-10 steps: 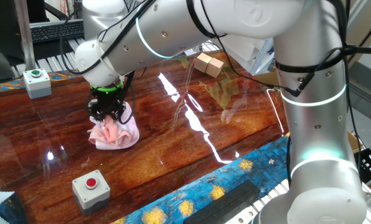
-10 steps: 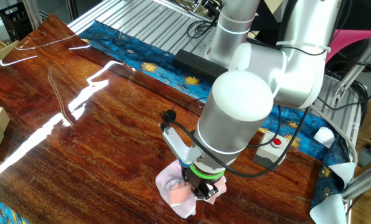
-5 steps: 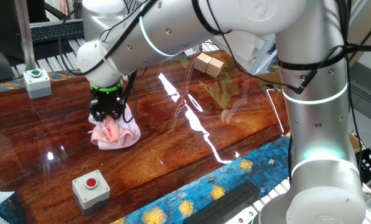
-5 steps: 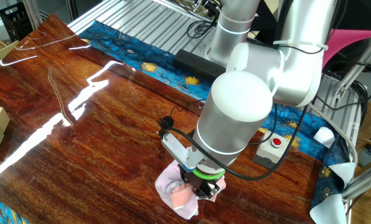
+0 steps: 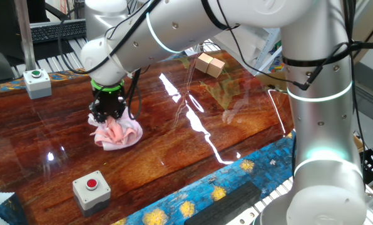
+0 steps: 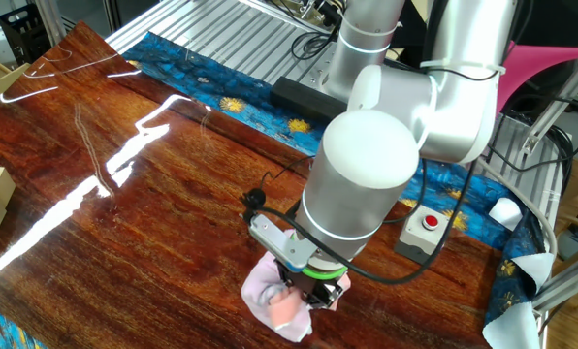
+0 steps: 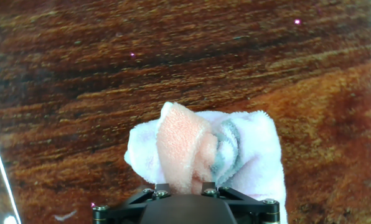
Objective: Clean the table with a cloth
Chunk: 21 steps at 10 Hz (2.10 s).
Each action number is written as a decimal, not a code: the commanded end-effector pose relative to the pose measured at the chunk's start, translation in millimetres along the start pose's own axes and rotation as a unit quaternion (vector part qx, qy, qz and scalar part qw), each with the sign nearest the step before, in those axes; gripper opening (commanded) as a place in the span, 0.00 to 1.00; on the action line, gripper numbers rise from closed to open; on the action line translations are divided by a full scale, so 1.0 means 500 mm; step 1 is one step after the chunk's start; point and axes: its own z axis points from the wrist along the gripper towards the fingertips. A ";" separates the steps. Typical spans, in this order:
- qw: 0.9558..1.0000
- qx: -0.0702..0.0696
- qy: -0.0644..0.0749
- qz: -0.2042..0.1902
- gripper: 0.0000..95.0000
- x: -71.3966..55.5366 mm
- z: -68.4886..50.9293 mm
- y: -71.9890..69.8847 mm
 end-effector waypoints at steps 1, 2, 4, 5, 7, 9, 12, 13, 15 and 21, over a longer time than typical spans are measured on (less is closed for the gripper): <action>1.000 -0.001 -0.001 -0.024 0.00 0.000 0.004 0.000; 0.999 -0.004 -0.001 -0.032 0.00 0.000 0.006 -0.008; 0.999 -0.011 -0.001 -0.043 0.00 -0.002 0.010 -0.029; 0.999 -0.011 -0.002 -0.045 0.00 -0.002 0.011 -0.032; 0.999 -0.010 -0.005 -0.050 0.00 -0.002 0.016 -0.042; 0.998 -0.011 -0.009 -0.058 0.00 0.000 0.017 -0.061; 0.998 -0.009 -0.010 -0.064 0.00 0.003 0.013 -0.077; 0.998 -0.009 -0.010 -0.068 0.00 0.003 0.014 -0.088; 0.997 -0.011 -0.010 -0.074 0.00 0.006 0.016 -0.109; 0.995 -0.028 -0.007 -0.097 0.00 0.009 0.024 -0.175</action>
